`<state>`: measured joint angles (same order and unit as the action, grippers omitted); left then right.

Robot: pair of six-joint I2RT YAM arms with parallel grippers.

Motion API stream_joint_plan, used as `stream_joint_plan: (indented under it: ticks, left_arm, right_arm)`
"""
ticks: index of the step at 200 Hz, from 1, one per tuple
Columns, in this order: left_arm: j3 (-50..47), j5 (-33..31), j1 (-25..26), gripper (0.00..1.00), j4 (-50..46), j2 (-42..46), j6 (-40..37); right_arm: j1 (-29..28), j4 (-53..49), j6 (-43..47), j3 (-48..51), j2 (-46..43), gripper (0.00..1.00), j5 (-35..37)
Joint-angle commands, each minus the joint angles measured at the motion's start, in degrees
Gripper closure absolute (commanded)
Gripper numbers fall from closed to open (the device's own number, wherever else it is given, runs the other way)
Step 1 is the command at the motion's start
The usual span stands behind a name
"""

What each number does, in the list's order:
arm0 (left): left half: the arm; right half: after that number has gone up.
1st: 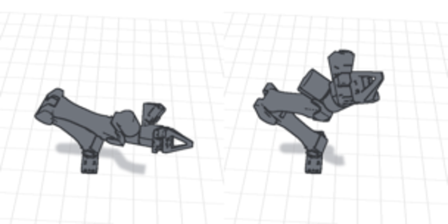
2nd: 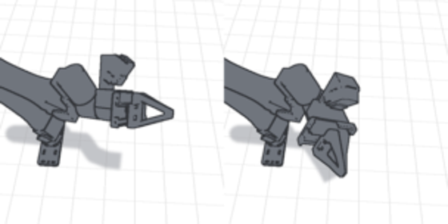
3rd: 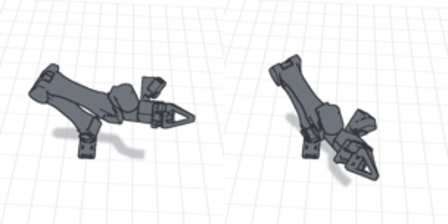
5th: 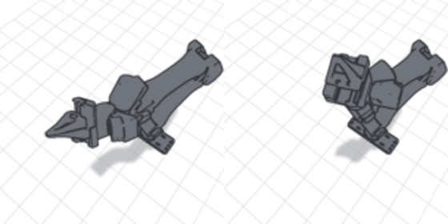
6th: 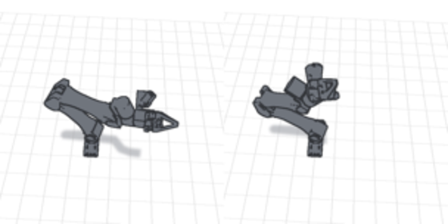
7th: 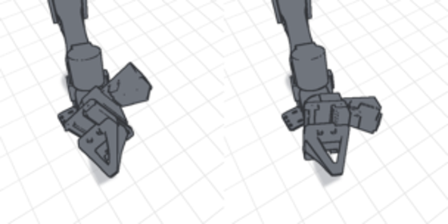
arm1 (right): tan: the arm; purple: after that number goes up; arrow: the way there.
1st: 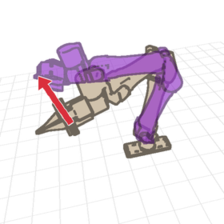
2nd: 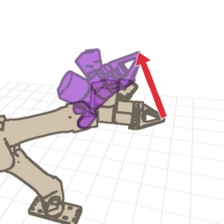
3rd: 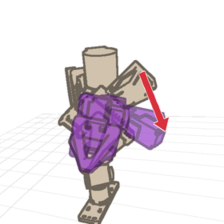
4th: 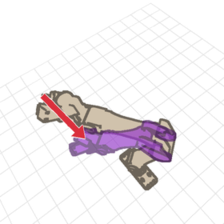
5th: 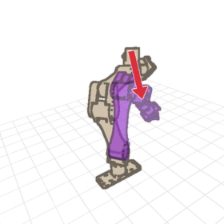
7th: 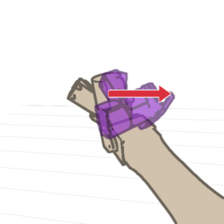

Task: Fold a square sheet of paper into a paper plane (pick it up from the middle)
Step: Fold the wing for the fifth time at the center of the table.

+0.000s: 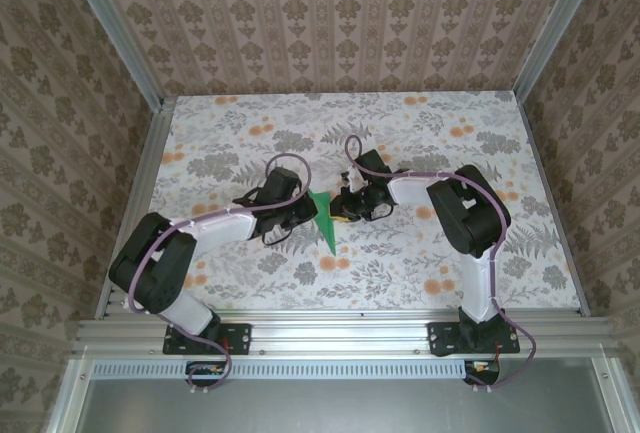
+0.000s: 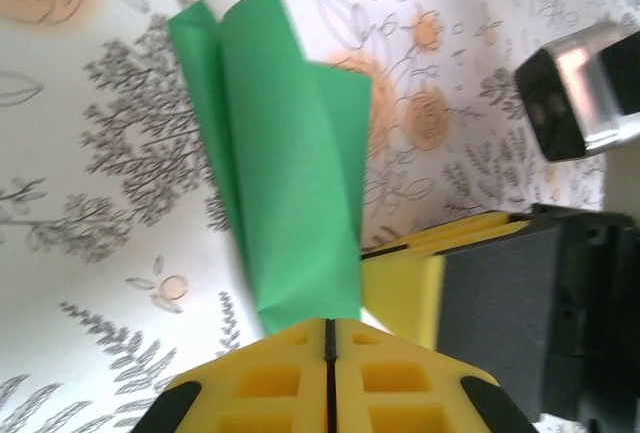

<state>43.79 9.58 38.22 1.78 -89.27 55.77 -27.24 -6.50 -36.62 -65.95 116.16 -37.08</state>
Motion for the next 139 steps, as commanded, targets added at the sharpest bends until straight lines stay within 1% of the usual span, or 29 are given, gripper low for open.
stream_joint_plan:
  ticks: [1, 28, 57, 95, 120, 139]
  left_arm:
    - [-1.43, -0.31, 0.43, 0.9, -1.27, -0.67, 0.43]
    - [-1.47, 2.02, 0.9, 0.89, 1.42, -2.97, 1.16]
    - [-1.3, 2.3, 1.83, 0.89, 2.39, -4.56, 1.86]
    - [-1.55, 2.36, 2.03, 0.88, 3.69, -4.69, 2.26]
    - [-0.74, 2.68, 2.19, 0.88, 3.78, -5.26, 2.15]
    - [-0.8, 1.21, 2.19, 0.89, 2.14, -4.12, 1.97]
  right_arm:
    - [1.23, -6.22, 0.58, 0.88, 2.67, 0.83, 6.93]
    - [1.71, -1.42, -1.45, 2.65, 1.89, 0.79, 3.27]
    - [2.96, 4.56, -4.81, 5.1, 0.81, 0.74, -0.71]
    - [3.42, 7.59, -5.61, 6.35, -0.6, 0.69, -3.28]
    - [3.38, 8.36, -5.23, 6.58, -1.92, 0.68, -3.97]
    - [3.51, 8.04, -4.71, 6.45, -3.62, 0.67, -4.03]
